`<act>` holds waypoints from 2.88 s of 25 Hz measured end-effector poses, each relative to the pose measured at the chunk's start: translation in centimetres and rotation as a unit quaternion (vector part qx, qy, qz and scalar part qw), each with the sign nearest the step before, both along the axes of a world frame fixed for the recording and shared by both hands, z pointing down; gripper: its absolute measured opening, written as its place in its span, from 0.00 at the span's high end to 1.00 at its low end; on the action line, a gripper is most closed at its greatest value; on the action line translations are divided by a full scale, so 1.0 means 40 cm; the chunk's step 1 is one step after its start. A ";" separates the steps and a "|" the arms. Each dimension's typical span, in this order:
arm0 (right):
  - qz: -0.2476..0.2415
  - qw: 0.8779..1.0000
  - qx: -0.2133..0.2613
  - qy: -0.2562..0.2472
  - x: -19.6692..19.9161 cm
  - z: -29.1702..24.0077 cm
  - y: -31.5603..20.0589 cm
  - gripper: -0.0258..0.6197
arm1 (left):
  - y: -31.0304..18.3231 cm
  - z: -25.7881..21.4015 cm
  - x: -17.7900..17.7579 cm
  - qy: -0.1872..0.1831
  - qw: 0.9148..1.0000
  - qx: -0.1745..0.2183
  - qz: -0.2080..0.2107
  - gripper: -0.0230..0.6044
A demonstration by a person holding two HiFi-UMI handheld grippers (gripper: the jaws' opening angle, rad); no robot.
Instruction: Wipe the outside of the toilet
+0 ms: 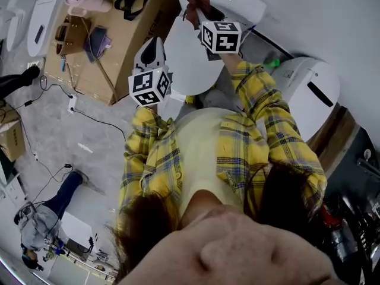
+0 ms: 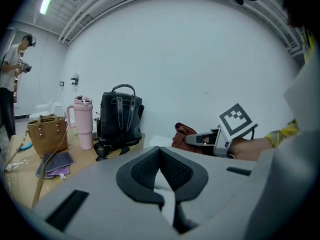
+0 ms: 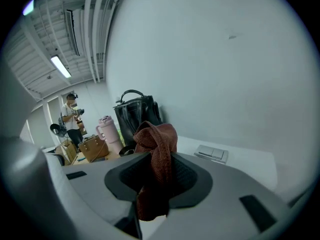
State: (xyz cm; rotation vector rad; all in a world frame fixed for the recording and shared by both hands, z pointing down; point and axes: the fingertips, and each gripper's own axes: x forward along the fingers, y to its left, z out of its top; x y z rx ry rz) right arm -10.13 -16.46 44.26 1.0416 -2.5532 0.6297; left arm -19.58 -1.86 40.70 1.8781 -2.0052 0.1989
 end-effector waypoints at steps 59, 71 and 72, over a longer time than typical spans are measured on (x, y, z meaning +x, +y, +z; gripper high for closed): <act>0.136 0.982 -0.053 0.122 0.243 0.143 -0.224 0.77 | -0.188 0.052 0.093 -0.009 0.995 -0.033 0.091 0.96; 0.205 0.969 -0.071 0.116 0.441 0.162 -0.203 0.77 | -0.225 0.062 0.165 -0.005 0.990 -0.035 0.135 0.96; 0.211 0.968 -0.072 0.117 0.457 0.163 -0.198 0.77 | -0.226 0.063 0.171 -0.005 0.990 -0.035 0.138 0.96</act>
